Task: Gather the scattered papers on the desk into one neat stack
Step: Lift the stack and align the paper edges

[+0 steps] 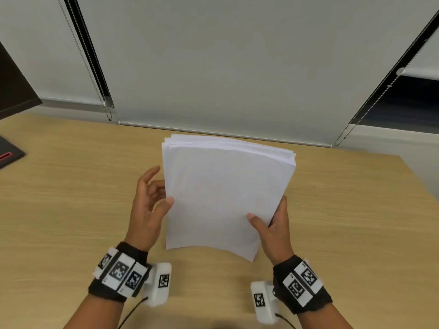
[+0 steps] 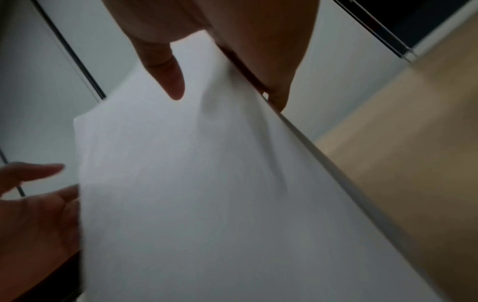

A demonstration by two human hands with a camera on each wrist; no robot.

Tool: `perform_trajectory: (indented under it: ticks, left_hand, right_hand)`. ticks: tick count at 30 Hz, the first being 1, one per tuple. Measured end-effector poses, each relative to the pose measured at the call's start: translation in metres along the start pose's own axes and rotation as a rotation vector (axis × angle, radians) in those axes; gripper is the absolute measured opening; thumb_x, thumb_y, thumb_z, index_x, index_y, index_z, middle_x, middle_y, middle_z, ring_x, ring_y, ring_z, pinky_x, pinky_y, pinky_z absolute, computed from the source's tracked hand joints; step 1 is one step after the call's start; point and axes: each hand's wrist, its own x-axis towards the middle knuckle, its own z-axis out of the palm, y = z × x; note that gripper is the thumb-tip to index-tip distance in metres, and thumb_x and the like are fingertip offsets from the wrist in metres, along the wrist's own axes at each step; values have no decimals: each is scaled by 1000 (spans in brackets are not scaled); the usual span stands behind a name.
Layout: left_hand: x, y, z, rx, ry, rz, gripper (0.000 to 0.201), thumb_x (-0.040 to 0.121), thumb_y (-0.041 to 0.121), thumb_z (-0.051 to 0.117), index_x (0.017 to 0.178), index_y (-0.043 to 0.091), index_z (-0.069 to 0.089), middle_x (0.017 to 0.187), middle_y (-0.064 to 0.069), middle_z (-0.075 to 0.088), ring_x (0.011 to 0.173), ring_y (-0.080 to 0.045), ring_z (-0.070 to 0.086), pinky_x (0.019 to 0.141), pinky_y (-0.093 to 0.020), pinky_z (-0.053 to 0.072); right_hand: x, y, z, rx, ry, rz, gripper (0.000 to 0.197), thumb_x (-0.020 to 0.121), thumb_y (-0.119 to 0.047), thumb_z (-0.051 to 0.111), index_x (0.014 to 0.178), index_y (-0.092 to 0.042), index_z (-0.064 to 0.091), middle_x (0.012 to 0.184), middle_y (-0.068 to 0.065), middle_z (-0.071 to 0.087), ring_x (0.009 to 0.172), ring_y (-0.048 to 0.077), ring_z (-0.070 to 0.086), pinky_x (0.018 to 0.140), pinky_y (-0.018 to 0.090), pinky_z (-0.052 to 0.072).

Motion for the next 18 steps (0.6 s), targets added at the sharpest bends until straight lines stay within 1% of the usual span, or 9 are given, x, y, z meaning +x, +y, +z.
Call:
perform_trajectory:
  ticks: [3, 5, 7, 9, 10, 12, 13, 15, 18]
  left_hand:
    - [12, 13, 15, -57, -34, -12, 44, 72, 24, 59, 115, 28, 52, 98, 16, 69, 90, -3, 64, 75, -18, 52]
    - [13, 17, 31, -52, -18, -59, 33, 82, 11, 55, 109, 30, 54, 96, 16, 70, 89, -5, 65, 70, -18, 53]
    - [15, 24, 46, -14, 48, -38, 36, 91, 2, 47, 106, 34, 52, 97, 12, 66, 89, -5, 64, 68, -20, 53]
    - [24, 39, 55, -11, 116, 51, 40, 89, 1, 45, 117, 30, 50, 103, 11, 61, 92, 1, 63, 73, -20, 53]
    - [29, 47, 56, -28, 145, 105, 44, 88, -1, 44, 126, 21, 48, 107, 11, 60, 95, 3, 61, 77, -19, 53]
    - [37, 57, 57, -52, 169, 208, 51, 87, -7, 42, 136, 3, 39, 113, 6, 57, 102, 1, 59, 82, -18, 51]
    - [39, 60, 58, -52, 175, 243, 52, 86, -9, 42, 137, 0, 37, 114, 4, 57, 103, 0, 59, 83, -18, 50]
    - [39, 56, 58, -54, 190, 239, 50, 85, -9, 42, 134, 2, 40, 112, 4, 57, 101, 1, 60, 80, -17, 50]
    - [29, 32, 58, -61, 195, 66, 40, 82, 5, 47, 119, 20, 50, 104, 7, 60, 89, 4, 62, 75, -24, 51]
  right_hand:
    - [12, -12, 5, 3, -20, -18, 50, 77, -1, 65, 107, -37, 46, 108, -8, 61, 91, -3, 64, 75, 21, 52]
    - [15, -17, 17, -14, -57, -14, 48, 86, 5, 57, 108, -37, 48, 109, -10, 62, 94, -3, 64, 82, 27, 54]
    - [15, -27, 27, -7, -35, -57, 46, 91, 6, 51, 109, -36, 47, 110, -10, 61, 96, -2, 64, 86, 28, 55]
    - [17, -45, 32, 35, 21, -151, 48, 93, 9, 47, 110, -36, 44, 109, -14, 59, 97, -8, 62, 83, 15, 50]
    - [20, -54, 32, 57, 47, -205, 50, 93, 11, 45, 111, -35, 43, 109, -15, 57, 96, -11, 60, 81, 8, 47]
    - [25, -70, 32, 88, 89, -314, 52, 92, 15, 44, 110, -33, 40, 106, -15, 55, 93, -15, 58, 78, 3, 44]
    - [25, -74, 32, 99, 103, -353, 53, 91, 16, 44, 110, -33, 39, 105, -15, 54, 92, -15, 58, 77, 3, 44]
    - [25, -68, 34, 89, 126, -355, 53, 91, 16, 44, 109, -33, 40, 104, -16, 54, 91, -16, 58, 76, 2, 43]
    - [22, -35, 35, 36, 123, -210, 51, 89, 12, 50, 109, -35, 41, 106, -17, 55, 91, -17, 58, 77, 4, 44]
